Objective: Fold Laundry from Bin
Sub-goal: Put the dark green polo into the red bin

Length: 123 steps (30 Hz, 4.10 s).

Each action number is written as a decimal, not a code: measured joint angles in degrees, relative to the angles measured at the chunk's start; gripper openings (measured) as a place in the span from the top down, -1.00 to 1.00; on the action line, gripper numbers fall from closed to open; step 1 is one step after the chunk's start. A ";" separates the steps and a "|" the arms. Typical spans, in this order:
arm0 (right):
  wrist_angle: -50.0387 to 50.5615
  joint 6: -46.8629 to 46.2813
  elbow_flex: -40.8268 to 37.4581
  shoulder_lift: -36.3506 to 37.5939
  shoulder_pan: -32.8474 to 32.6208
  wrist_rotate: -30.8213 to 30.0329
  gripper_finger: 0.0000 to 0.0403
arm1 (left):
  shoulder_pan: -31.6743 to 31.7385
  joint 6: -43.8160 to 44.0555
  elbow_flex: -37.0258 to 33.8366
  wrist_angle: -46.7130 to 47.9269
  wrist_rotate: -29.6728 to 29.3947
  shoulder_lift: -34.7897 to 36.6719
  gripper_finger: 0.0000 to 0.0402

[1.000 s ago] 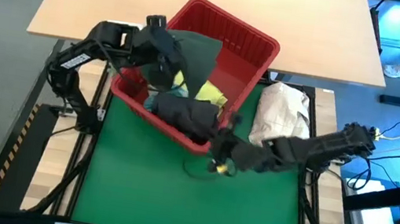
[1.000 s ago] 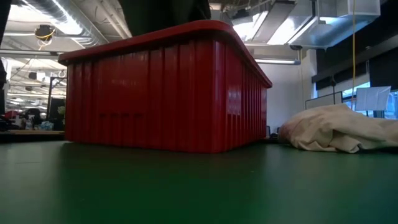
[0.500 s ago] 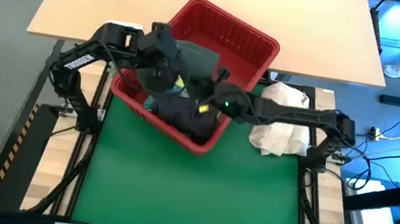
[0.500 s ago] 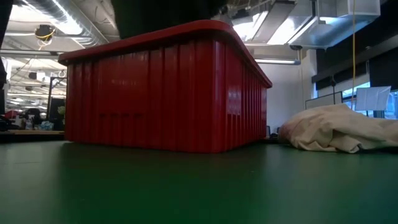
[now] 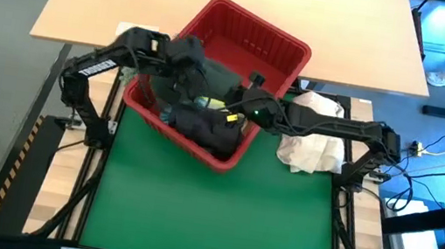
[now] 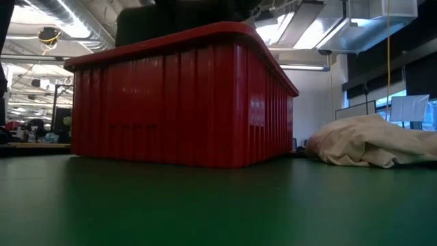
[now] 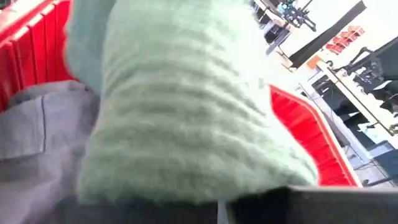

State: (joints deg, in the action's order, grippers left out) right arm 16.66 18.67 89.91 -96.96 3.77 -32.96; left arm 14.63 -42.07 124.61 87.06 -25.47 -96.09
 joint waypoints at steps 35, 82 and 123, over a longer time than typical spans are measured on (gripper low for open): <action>23.56 -10.88 0.09 14.04 -2.25 11.72 0.97 | -14.05 14.74 -24.14 -9.46 15.94 0.13 0.08; 20.81 -13.26 -0.08 -6.85 3.90 28.07 0.97 | 9.48 17.74 -50.97 -35.09 25.58 15.91 0.55; 22.07 -21.24 1.26 -11.15 -14.74 4.81 0.97 | -19.38 31.09 -65.58 -29.48 9.34 28.64 0.97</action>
State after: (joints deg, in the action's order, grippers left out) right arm 38.72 -2.57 91.17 -108.11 -10.97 -28.14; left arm -4.75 -10.98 59.02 57.58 -16.13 -67.45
